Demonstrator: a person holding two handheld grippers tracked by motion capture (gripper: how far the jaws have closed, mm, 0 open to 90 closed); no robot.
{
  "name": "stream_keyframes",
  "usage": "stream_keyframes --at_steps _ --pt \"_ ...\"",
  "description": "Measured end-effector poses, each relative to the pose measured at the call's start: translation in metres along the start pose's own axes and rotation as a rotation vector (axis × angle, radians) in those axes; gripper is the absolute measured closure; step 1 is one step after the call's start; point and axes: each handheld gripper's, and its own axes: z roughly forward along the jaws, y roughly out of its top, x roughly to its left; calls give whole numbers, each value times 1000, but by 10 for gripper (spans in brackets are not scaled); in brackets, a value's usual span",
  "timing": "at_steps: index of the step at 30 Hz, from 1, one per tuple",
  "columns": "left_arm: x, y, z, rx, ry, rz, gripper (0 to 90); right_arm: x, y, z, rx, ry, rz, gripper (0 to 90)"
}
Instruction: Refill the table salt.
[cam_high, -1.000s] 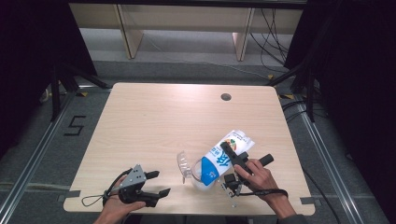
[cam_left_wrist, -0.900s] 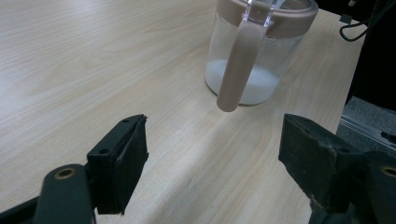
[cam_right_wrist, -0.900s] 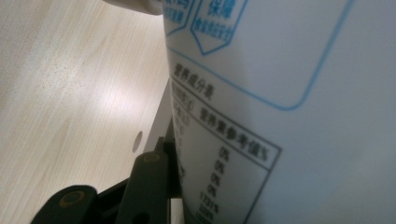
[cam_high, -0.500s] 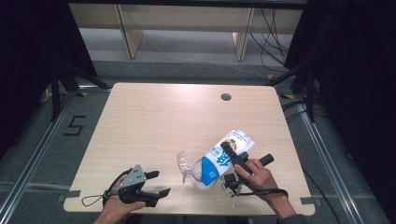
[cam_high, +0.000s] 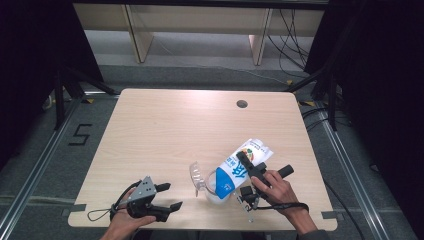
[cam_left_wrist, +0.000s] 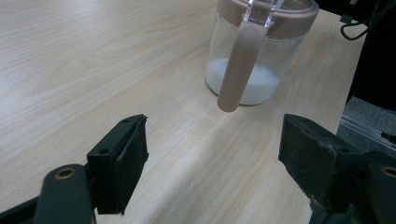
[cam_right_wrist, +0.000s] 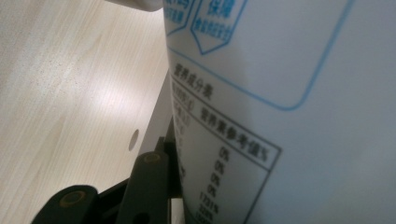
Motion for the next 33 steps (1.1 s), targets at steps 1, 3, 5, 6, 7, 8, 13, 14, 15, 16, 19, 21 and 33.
stream_keyframes --at_steps 1,3,5,6,7,8,13,14,15,16,19,21,33 --pt "0 0 0 0 0 0 232 0 0 0 -2 -2 -3 652" --pt "0 0 0 0 0 1 232 0 0 0 -5 -6 -3 652" --pt "0 0 0 1 0 1 232 0 0 0 1 -1 -1 652" --pt "0 0 0 0 0 1 232 0 0 0 2 -1 -2 652" --pt "0 0 0 0 0 1 232 0 0 0 2 -1 -2 652" --pt "0 0 0 0 0 1 232 0 0 0 2 -2 -3 653" --pt "0 0 0 0 0 1 232 0 0 0 2 -3 -4 653" --pt "0 0 0 0 0 0 231 0 0 0 -5 -13 -4 653" --pt "0 0 0 -1 0 -1 232 0 0 0 -4 -13 -5 653" --pt "0 0 0 0 0 1 232 0 0 0 -4 -13 -5 653" --pt "0 0 0 0 0 0 231 0 0 0 2 -3 -10 654" --pt "0 0 0 0 0 0 232 0 0 0 -5 -14 -8 653" --pt "0 0 0 0 0 0 232 0 0 0 -3 -17 -14 655"
